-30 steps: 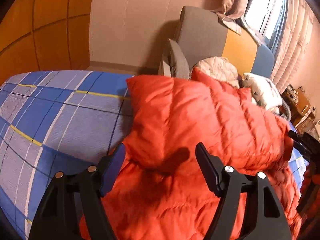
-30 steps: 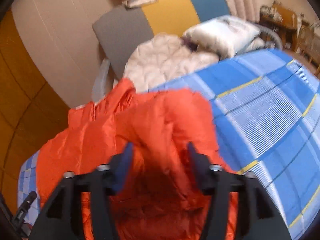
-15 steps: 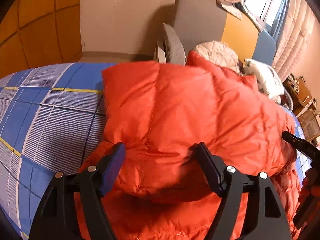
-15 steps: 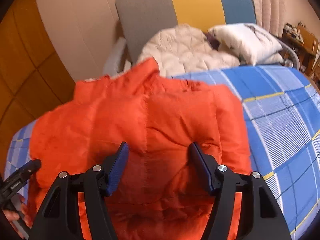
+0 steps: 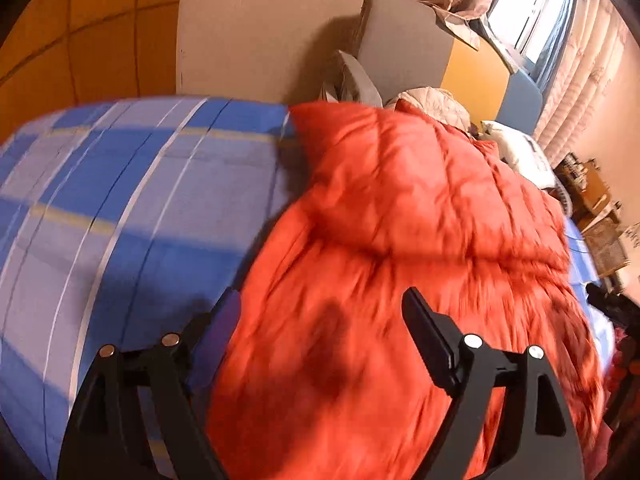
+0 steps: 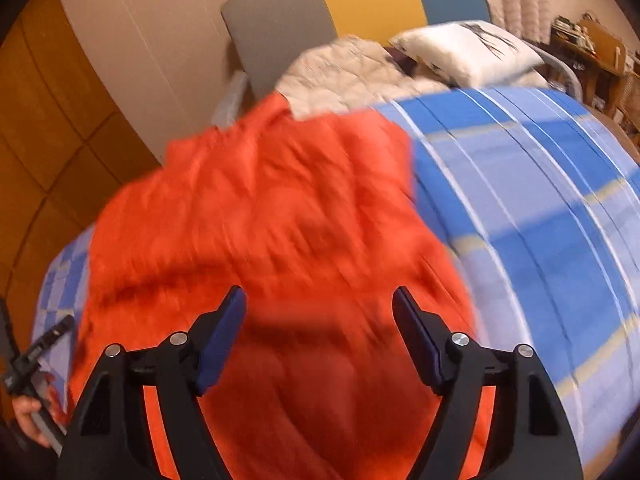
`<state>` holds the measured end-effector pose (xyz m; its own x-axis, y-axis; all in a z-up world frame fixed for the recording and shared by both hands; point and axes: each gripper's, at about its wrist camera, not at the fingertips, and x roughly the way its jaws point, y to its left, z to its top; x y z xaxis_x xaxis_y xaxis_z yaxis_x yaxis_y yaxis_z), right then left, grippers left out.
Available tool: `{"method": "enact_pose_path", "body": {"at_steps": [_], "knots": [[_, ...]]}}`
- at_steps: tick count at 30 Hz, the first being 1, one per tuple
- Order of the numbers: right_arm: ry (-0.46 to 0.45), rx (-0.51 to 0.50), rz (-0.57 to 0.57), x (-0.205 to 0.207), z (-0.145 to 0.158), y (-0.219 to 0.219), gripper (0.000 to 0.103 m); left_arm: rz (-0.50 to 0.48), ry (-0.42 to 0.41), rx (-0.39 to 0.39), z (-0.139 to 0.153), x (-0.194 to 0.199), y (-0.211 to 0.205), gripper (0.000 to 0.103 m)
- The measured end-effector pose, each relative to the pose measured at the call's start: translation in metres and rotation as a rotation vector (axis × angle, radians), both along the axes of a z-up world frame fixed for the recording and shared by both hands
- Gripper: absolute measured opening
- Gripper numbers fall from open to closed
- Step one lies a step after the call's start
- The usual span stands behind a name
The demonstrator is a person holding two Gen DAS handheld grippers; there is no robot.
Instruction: Fold large clothes
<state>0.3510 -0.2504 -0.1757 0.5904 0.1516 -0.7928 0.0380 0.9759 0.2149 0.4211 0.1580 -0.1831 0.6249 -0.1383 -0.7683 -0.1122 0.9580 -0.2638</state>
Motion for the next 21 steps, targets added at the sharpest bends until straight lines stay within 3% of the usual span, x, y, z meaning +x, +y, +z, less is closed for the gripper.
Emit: {"method": "enact_pose_path", "body": {"at_steps": [7,13,16,18,21], "knots": [[0.078,-0.012,-0.029,-0.094,-0.016,-0.038,0.075,0.043,0.039,-0.104,-0.022,-0.082,0.045,0.078],[0.101,0.045,-0.062,-0.139,-0.032,-0.06,0.075,0.026,0.062,-0.238,-0.043,-0.126,0.046,0.063],[0.115,0.099,-0.076,-0.151,-0.041,-0.069,0.075,0.0,0.06,-0.255,-0.047,-0.14,0.038,0.05],[0.112,0.124,-0.085,-0.156,-0.045,-0.072,0.074,-0.013,0.057,-0.255,-0.048,-0.145,0.033,0.035],[0.089,0.137,-0.065,-0.161,-0.045,-0.069,0.042,-0.026,0.04,-0.255,-0.045,-0.152,0.03,0.015]]}}
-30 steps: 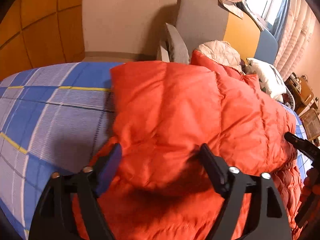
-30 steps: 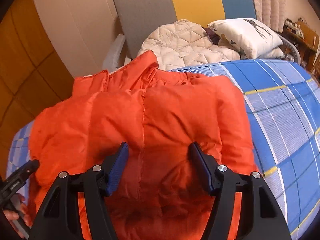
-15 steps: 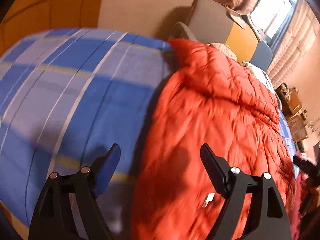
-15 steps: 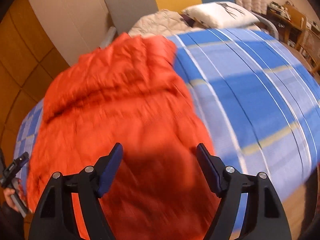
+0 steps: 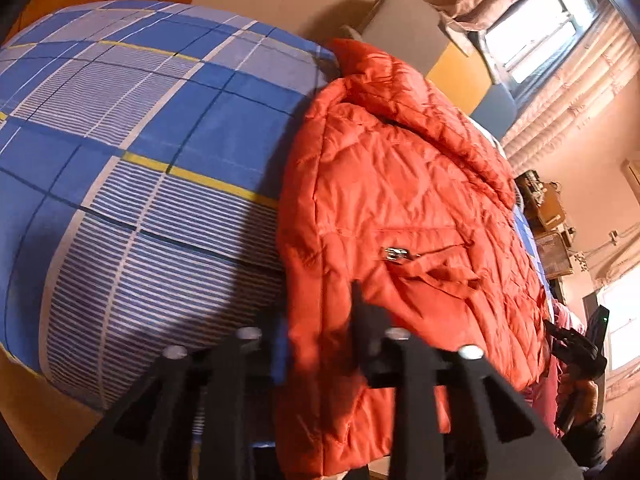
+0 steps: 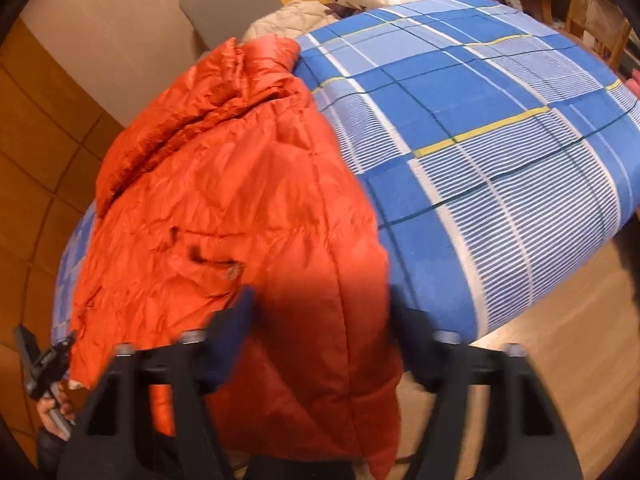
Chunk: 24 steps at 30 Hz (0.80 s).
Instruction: Fold large clothes
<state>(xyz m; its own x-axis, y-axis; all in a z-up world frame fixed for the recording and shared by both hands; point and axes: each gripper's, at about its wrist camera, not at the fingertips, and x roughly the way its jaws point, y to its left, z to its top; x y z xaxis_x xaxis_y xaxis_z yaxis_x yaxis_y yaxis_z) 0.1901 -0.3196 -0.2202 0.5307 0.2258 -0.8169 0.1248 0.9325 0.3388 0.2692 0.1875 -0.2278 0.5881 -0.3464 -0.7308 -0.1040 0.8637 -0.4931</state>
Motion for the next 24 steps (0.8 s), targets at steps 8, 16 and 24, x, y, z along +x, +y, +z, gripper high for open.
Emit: {"method": "enact_pose_path", "body": {"at_steps": [8,16,24], "knots": [[-0.038,-0.062,0.076,-0.023,0.019,0.007,0.014,-0.036,-0.025,0.03,0.016,-0.019,-0.002,0.008],[-0.018,-0.018,0.096,-0.037,0.015,-0.001,0.016,-0.026,0.011,0.023,0.001,-0.051,0.002,0.018],[-0.014,0.081,0.034,-0.044,0.0,-0.027,0.068,-0.019,0.041,-0.04,-0.016,-0.053,0.012,0.048]]}}
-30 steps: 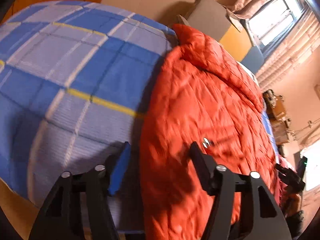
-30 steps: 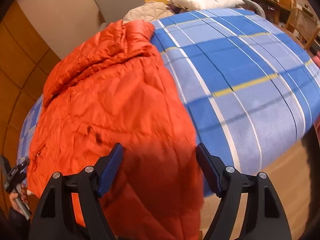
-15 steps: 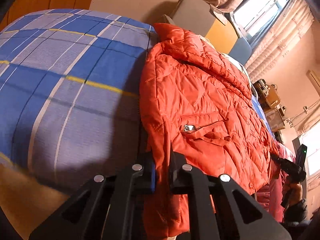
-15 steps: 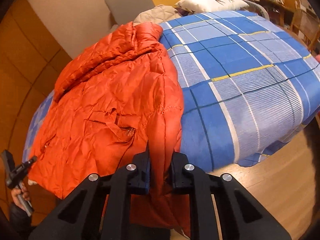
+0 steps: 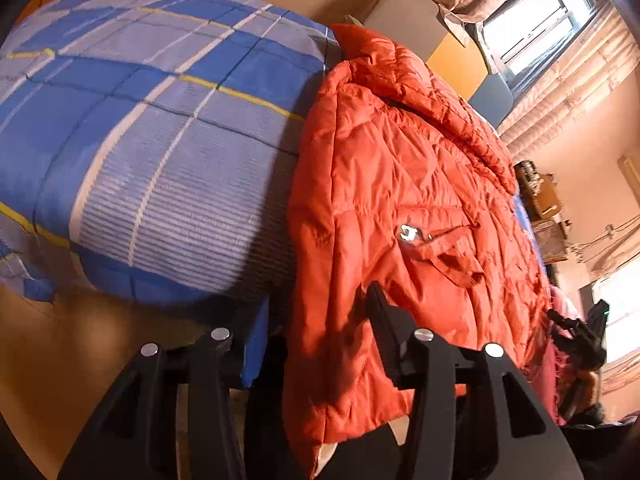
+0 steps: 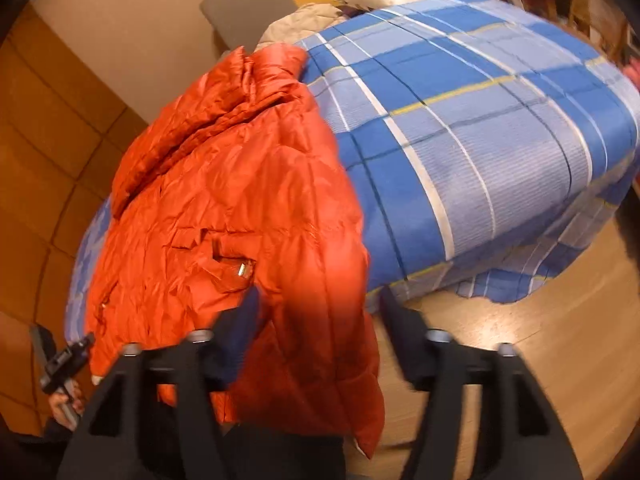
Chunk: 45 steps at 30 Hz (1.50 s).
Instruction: Fold large clothes
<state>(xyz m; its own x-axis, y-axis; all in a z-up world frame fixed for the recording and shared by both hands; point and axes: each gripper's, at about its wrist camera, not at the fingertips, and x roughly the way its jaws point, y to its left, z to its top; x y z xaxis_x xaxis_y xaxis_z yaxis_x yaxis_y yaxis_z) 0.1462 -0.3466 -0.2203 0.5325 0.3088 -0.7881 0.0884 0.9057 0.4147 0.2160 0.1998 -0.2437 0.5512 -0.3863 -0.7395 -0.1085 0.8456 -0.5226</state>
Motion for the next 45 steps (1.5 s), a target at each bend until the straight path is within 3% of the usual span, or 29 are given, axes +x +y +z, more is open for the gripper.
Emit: {"method": "enact_pose_path", "body": {"at_steps": [5,9,13,16,21,27,34,41,45], "knots": [[0.035,0.037,0.016,-0.006,-0.023,0.0,0.068,-0.012,0.017,-0.025,-0.009,-0.009,-0.001,0.047],[0.044,0.055,0.049,-0.009,-0.03,0.007,0.067,-0.048,0.016,-0.036,-0.007,-0.012,-0.005,0.025],[0.033,0.03,0.113,-0.013,-0.022,0.019,0.036,-0.069,-0.005,-0.025,0.001,-0.015,-0.005,0.012],[0.008,0.006,0.153,-0.016,-0.008,0.025,0.025,-0.082,-0.034,-0.015,0.011,-0.018,-0.004,0.009],[-0.043,0.006,0.178,-0.019,0.016,0.03,0.018,-0.093,-0.07,-0.001,0.027,-0.021,-0.002,0.008],[-0.141,0.033,0.195,-0.018,0.054,0.033,0.017,-0.085,-0.136,-0.015,0.053,-0.021,0.005,0.007],[-0.229,0.061,0.194,-0.002,0.086,0.042,0.017,-0.058,-0.179,-0.102,0.074,-0.01,0.01,0.007],[-0.261,0.059,0.136,0.028,0.102,0.04,0.015,-0.037,-0.199,-0.17,0.094,0.021,0.016,0.007],[-0.274,0.055,0.108,0.051,0.109,0.038,0.015,-0.039,-0.202,-0.147,0.107,0.054,0.014,0.007]]}}
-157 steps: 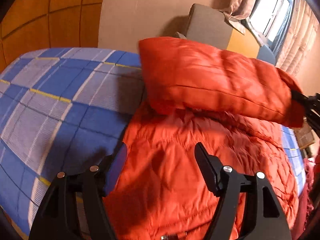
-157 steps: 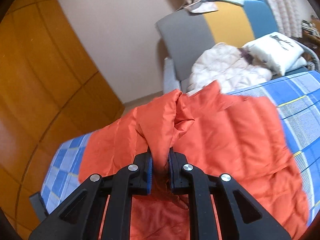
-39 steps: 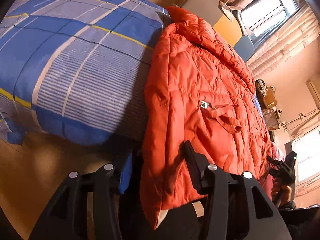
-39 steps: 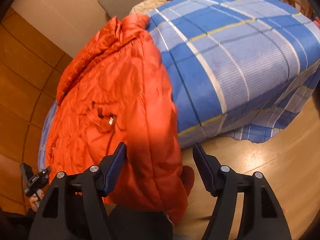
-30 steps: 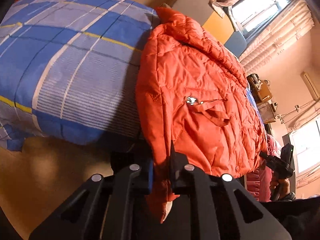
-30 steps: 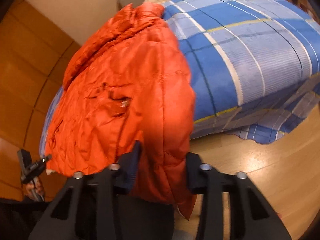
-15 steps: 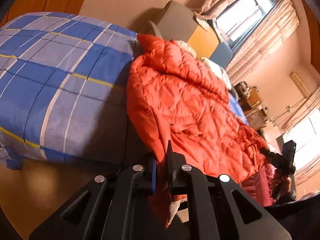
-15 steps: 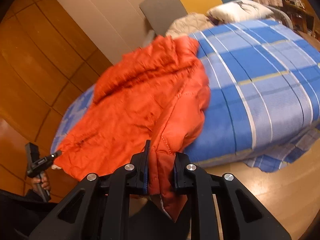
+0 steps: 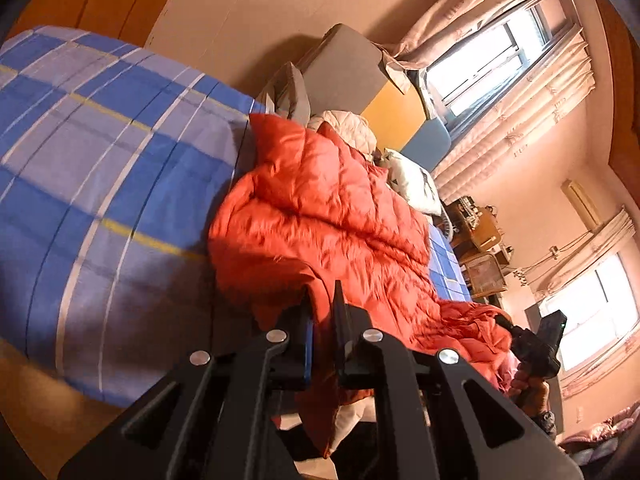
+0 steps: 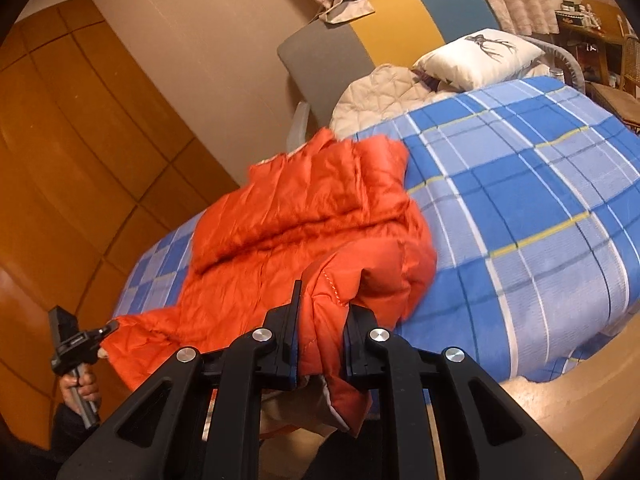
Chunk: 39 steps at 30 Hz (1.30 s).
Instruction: Fold large clothes
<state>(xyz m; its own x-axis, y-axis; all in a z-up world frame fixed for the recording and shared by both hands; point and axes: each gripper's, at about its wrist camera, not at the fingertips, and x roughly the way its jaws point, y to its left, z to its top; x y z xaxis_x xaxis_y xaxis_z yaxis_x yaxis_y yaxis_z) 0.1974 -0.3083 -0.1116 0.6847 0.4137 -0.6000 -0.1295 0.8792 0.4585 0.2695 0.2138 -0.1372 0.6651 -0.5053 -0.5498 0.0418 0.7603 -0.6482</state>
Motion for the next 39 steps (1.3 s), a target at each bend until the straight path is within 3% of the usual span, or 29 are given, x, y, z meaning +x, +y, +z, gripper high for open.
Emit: {"method": "enact_pose_path", "body": {"at_steps": [14,18,19,20,24,25,28,32,35,39], "knots": [[0.1,-0.033,-0.085,0.099,-0.018,-0.002,0.015,0.063,0.109,0.028,-0.016,0.12,-0.002,0.007],[0.135,-0.05,-0.104,0.125,-0.028,0.0,0.015,0.08,0.136,0.046,-0.021,0.149,-0.006,0.013],[0.142,-0.052,-0.109,0.131,-0.03,0.001,0.017,0.078,0.134,0.049,-0.02,0.153,-0.007,0.017],[0.147,-0.047,-0.11,0.134,-0.031,0.001,0.018,0.079,0.125,0.074,-0.017,0.158,-0.01,0.026],[0.149,0.008,-0.123,0.146,-0.032,-0.003,0.041,0.088,0.091,0.075,-0.008,0.161,-0.008,0.067],[0.14,0.028,-0.125,0.147,-0.031,-0.004,0.057,0.099,0.073,0.087,-0.004,0.16,-0.005,0.067],[0.106,0.049,-0.144,0.15,-0.026,-0.005,0.079,0.124,0.053,0.065,0.001,0.155,0.009,0.071],[0.037,0.108,-0.156,0.137,-0.013,-0.015,0.087,0.147,0.016,0.048,-0.005,0.137,0.029,0.081],[-0.002,0.132,-0.163,0.115,-0.013,-0.03,0.091,0.117,0.01,0.031,-0.024,0.118,0.037,0.081],[0.059,0.114,-0.17,0.087,-0.046,-0.05,0.091,0.051,0.049,0.02,-0.06,0.1,0.034,0.081]]}}
